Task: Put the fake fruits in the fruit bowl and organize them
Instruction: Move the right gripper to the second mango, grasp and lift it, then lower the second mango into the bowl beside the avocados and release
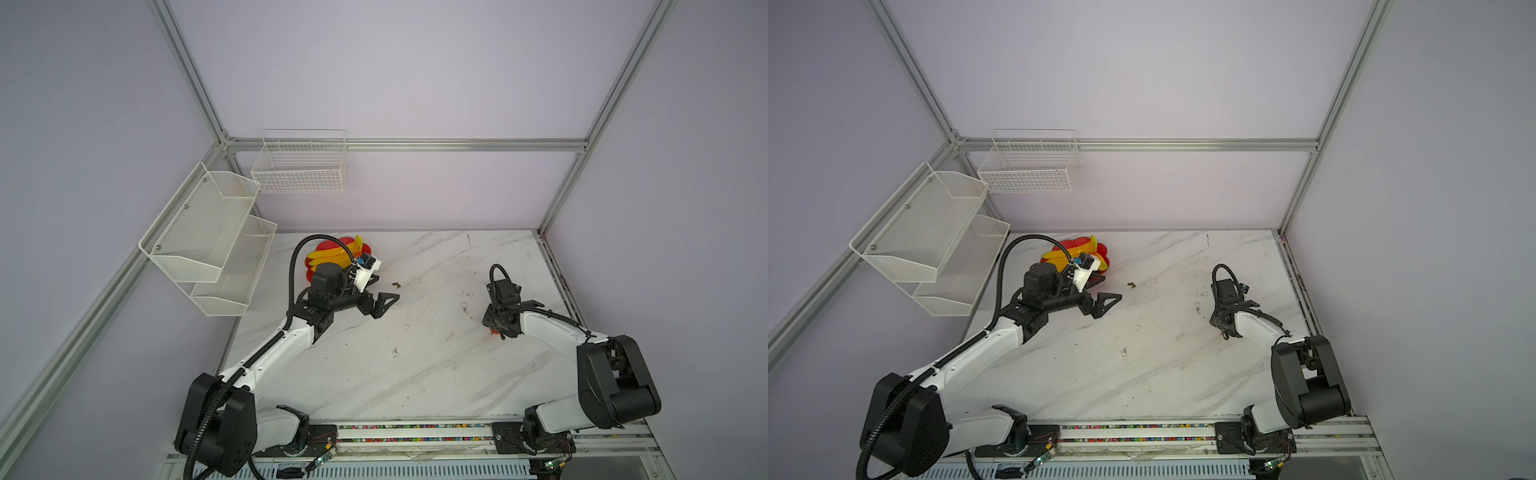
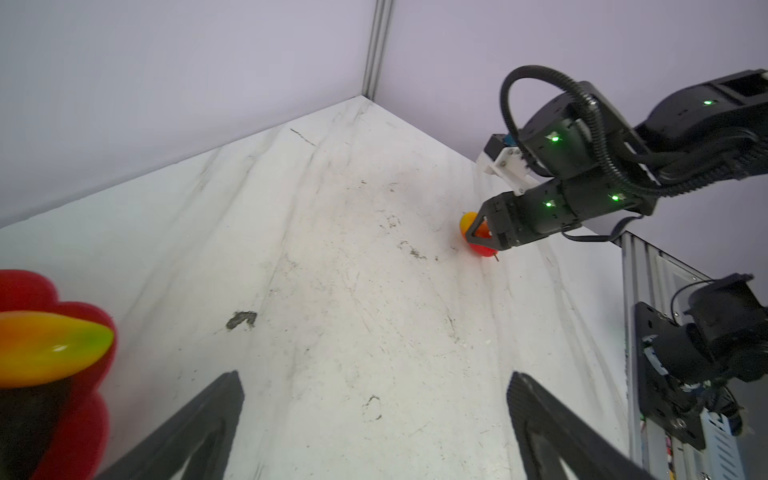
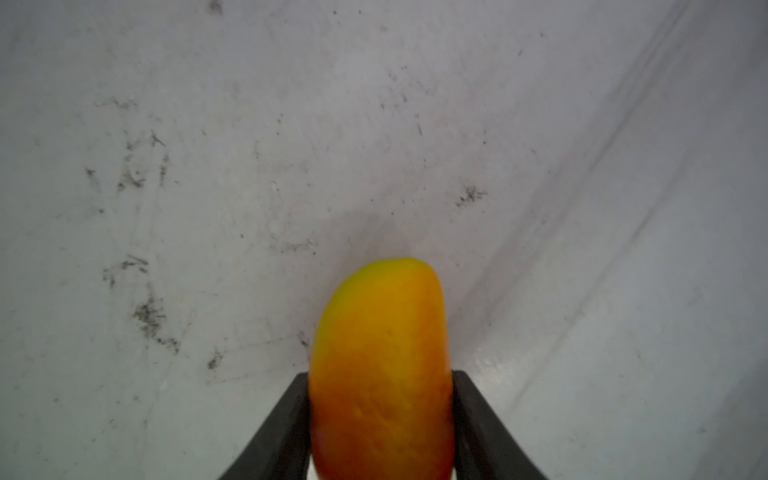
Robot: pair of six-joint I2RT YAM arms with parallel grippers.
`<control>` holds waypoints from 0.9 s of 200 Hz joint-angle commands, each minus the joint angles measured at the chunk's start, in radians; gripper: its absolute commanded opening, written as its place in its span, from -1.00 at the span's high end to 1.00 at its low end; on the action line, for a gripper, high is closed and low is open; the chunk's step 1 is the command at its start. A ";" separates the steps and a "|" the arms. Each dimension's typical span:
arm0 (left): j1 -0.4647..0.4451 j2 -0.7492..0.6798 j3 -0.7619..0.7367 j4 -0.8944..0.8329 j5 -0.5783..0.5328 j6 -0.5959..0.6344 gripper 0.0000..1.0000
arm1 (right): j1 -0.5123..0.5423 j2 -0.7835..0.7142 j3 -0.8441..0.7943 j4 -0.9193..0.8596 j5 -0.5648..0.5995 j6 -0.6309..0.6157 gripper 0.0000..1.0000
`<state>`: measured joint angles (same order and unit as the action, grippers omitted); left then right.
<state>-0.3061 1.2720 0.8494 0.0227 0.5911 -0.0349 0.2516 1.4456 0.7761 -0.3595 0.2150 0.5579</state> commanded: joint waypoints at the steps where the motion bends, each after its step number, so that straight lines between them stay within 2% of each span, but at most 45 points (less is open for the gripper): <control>1: 0.095 -0.050 -0.019 0.066 -0.042 -0.063 -1.00 | 0.044 -0.047 0.063 0.127 -0.068 -0.106 0.11; 19: 0.178 -0.065 -0.017 0.033 -0.104 -0.076 -1.00 | 0.160 0.004 0.173 0.224 -0.082 -0.197 0.11; 37: 0.230 -0.075 0.006 -0.046 -0.184 -0.039 -1.00 | 0.276 0.128 0.325 0.313 -0.119 -0.284 0.10; 54: 0.265 -0.088 0.017 -0.090 -0.222 -0.010 -1.00 | 0.341 0.258 0.463 0.411 -0.203 -0.321 0.10; 74: 0.288 -0.125 -0.008 -0.074 -0.371 -0.052 -1.00 | 0.410 0.406 0.646 0.461 -0.257 -0.368 0.10; 96: 0.324 -0.146 -0.044 -0.041 -0.448 -0.079 -1.00 | 0.459 0.550 0.813 0.478 -0.325 -0.393 0.09; 133: 0.372 -0.129 -0.037 -0.061 -0.474 -0.110 -1.00 | 0.518 0.756 1.051 0.418 -0.362 -0.449 0.08; 180: 0.409 -0.120 -0.055 -0.005 -0.415 -0.174 -1.00 | 0.547 0.841 1.083 0.483 -0.400 -0.478 0.06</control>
<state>0.0860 1.1500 0.8322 -0.0460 0.1555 -0.1478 0.7856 2.2726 1.8351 0.0761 -0.1516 0.1345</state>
